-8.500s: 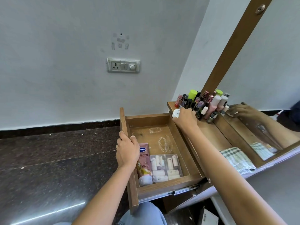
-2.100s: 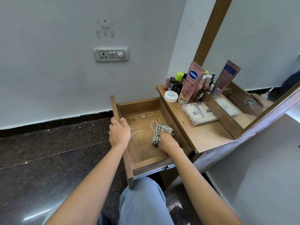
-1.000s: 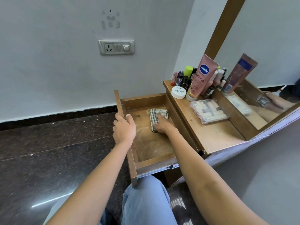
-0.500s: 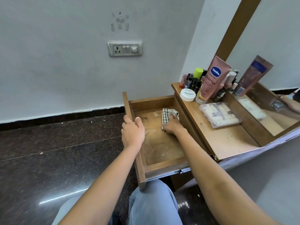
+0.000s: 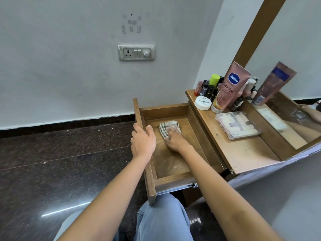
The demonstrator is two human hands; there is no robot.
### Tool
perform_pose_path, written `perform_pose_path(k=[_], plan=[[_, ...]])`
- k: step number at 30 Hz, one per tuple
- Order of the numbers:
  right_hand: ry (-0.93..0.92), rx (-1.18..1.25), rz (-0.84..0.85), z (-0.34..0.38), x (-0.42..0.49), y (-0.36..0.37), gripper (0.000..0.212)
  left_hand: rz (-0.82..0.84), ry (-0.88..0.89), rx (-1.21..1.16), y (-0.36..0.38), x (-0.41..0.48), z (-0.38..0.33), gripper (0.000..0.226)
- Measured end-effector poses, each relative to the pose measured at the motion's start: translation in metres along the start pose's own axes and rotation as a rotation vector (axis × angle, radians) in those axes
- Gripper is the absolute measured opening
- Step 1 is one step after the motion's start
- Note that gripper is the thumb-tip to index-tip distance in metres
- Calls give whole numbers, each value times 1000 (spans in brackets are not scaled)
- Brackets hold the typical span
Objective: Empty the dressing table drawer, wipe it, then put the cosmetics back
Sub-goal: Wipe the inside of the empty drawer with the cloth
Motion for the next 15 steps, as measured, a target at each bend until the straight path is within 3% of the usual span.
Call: perform_pose_path(k=[7,11,15], plan=[[204,44,22,-51,9,-20,62,7,3,-4,0,-2,-1,59],[203,134,16,-40,27,-32,68,7,-1,0,-1,-4,0,60],[242,17,-77,-19,36,-33,69,6,-4,-9,-1,-3,1,58]])
Point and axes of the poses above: each hand's wrist, its own x-axis towards the middle knuckle, its own y-axis out of the palm, z = x × y, the point moved 8 cm from there along x, towards the middle knuckle, and after that the axes turned 3 degrees about -z, right-handed, at the moved point
